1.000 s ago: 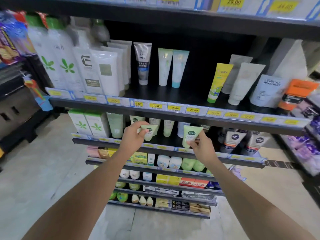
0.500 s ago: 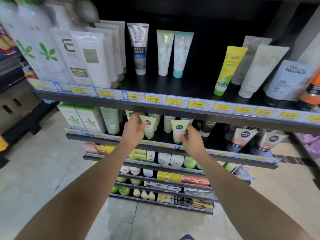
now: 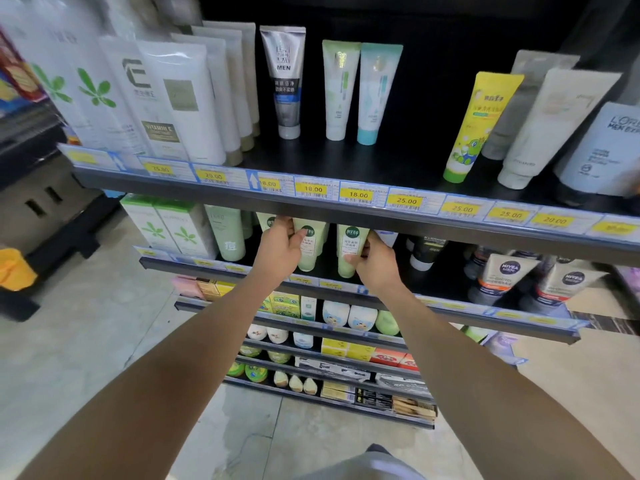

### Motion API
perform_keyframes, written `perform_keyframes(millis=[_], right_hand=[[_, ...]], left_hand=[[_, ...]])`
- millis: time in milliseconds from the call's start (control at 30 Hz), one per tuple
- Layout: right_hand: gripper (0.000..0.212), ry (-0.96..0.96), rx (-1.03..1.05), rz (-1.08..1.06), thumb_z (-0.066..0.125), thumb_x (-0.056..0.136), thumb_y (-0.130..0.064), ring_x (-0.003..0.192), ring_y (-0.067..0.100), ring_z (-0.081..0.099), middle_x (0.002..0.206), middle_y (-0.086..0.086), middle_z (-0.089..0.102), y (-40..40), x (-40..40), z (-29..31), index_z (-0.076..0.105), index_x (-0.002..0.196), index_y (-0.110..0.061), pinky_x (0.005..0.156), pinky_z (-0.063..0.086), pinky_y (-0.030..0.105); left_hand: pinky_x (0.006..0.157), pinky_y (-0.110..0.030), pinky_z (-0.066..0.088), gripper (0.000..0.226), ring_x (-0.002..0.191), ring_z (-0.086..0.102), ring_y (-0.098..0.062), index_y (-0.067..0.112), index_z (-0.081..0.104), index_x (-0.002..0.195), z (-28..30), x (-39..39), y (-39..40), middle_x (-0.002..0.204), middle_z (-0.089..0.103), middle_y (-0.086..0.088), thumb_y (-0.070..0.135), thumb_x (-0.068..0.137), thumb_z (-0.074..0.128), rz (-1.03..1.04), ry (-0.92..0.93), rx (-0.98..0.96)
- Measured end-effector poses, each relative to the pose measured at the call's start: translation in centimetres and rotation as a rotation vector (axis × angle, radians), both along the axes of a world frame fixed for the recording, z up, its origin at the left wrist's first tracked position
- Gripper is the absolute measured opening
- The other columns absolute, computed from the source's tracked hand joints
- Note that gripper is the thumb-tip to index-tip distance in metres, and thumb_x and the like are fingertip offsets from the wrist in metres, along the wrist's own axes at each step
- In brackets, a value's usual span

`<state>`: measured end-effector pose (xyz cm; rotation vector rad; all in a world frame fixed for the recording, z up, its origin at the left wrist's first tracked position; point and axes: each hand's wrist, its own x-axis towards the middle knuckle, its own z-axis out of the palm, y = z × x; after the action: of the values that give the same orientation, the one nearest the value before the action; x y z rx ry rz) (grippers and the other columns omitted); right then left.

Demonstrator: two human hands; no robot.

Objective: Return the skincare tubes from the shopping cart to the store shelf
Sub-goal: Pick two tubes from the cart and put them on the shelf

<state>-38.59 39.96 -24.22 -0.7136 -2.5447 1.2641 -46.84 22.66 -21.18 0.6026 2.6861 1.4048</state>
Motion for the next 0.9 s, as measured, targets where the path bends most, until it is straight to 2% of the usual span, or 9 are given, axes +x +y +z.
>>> perform_keyframes(millis=[100,200,533,900], right_hand=[[0.042,0.0,0.015,0.001,0.074,0.085,-0.02,0.113,0.024,0.063,0.121,0.006,0.068,-0.15,-0.24,-0.42,0.055,0.121,-0.013,0.099,0.051,0.043],[0.042,0.008,0.025,-0.002,0.075,0.084,-0.02,0.111,0.024,0.064,0.12,0.005,0.068,-0.32,-0.26,-0.74,0.056,0.121,-0.014,0.097,0.051,0.044],[0.042,-0.02,0.002,0.026,0.076,0.084,-0.021,0.11,0.023,0.065,0.119,0.005,0.069,-0.2,-0.64,-0.44,0.057,0.121,-0.014,0.098,0.051,0.044],[0.042,-0.048,0.031,0.06,0.071,0.088,-0.02,0.116,0.025,0.061,0.126,0.006,0.066,-0.34,-0.48,-0.06,0.056,0.127,-0.012,0.101,0.048,0.042]], left_hand=[[0.089,-0.024,0.043,0.021,0.106,0.065,-0.017,0.005,0.058,0.113,-0.04,-0.29,0.09,0.11,0.072,-0.004,0.019,0.097,0.058,-0.004,-0.039,0.058],[0.093,-0.023,0.042,0.022,0.109,0.065,-0.018,0.004,0.06,0.114,0.08,-0.25,0.12,0.112,0.072,-0.005,0.016,0.096,0.059,-0.006,-0.047,0.068],[0.095,-0.028,0.043,0.016,0.108,0.064,-0.023,0.005,0.062,0.111,0.35,-0.09,0.24,0.111,0.071,-0.008,0.008,0.097,0.054,0.018,-0.061,0.078],[0.088,-0.022,0.037,0.02,0.097,0.058,-0.014,0.004,0.062,0.114,0.92,0.34,0.22,0.106,0.068,-0.001,0.012,0.1,0.05,0.023,-0.053,-0.01]])
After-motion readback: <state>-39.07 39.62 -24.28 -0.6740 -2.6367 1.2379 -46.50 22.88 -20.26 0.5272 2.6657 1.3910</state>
